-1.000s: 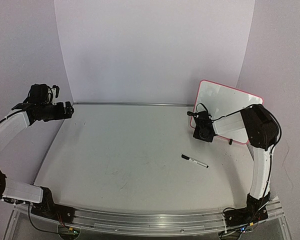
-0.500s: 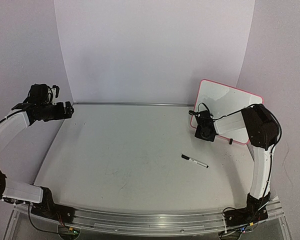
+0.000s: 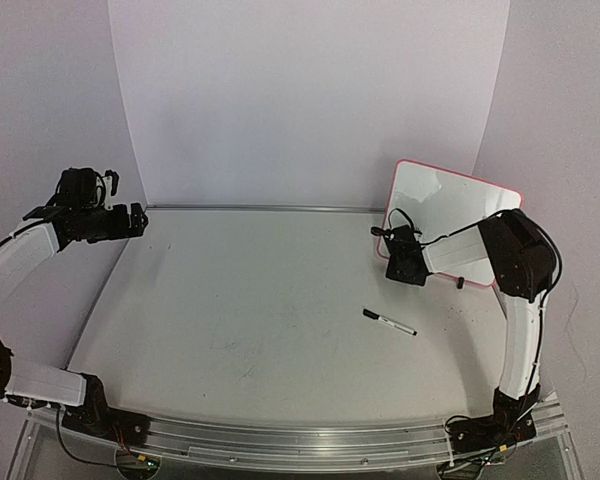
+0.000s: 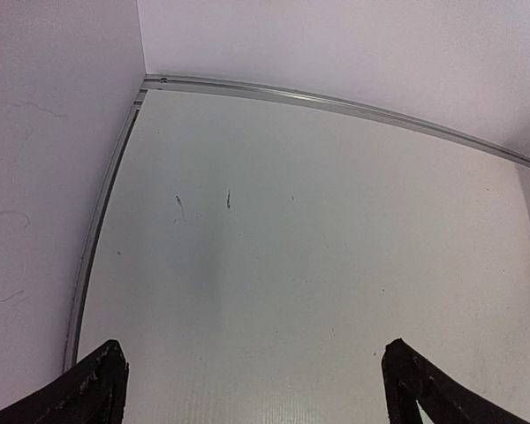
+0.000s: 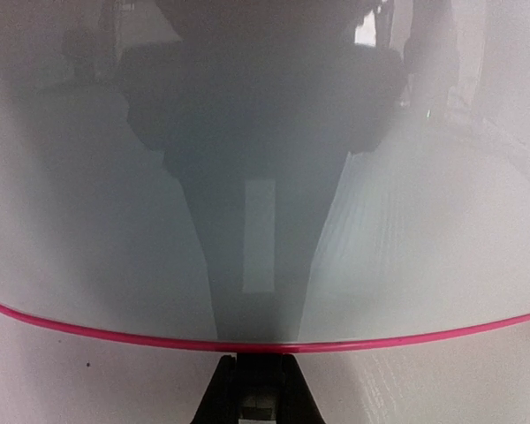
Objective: Write a sentence on the whiteboard
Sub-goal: Move the whiteboard stand to the center of the board.
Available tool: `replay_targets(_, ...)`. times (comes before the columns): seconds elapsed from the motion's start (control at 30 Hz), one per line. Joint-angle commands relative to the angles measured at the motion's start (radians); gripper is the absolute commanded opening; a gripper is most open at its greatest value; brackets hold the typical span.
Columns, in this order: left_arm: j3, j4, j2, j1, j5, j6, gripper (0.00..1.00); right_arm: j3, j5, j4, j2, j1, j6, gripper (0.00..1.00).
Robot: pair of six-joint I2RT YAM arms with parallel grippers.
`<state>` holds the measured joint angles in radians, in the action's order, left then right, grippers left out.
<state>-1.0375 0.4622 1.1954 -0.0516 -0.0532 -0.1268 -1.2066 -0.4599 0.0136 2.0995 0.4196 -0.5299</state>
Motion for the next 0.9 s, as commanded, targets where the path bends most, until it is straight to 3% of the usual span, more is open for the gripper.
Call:
replay_targets(0.0, 0.0, -0.033, -0.025, 0.001, -0.011, 0.014, 1.0, 0.035, 0.013, 0.027, -0.037, 0.099, 0.005, 0.0)
replay_targets(0.43, 0.003, -0.032, -0.036, 0.001, -0.014, 0.01, 0.99, 0.022, 0.007, 0.031, -0.065, 0.354, -0.057, 0.0)
replay_targets(0.87, 0.007, -0.03, -0.048, 0.001, -0.012, 0.007, 0.99, -0.187, -0.017, -0.076, 0.052, 0.589, -0.135, 0.0)
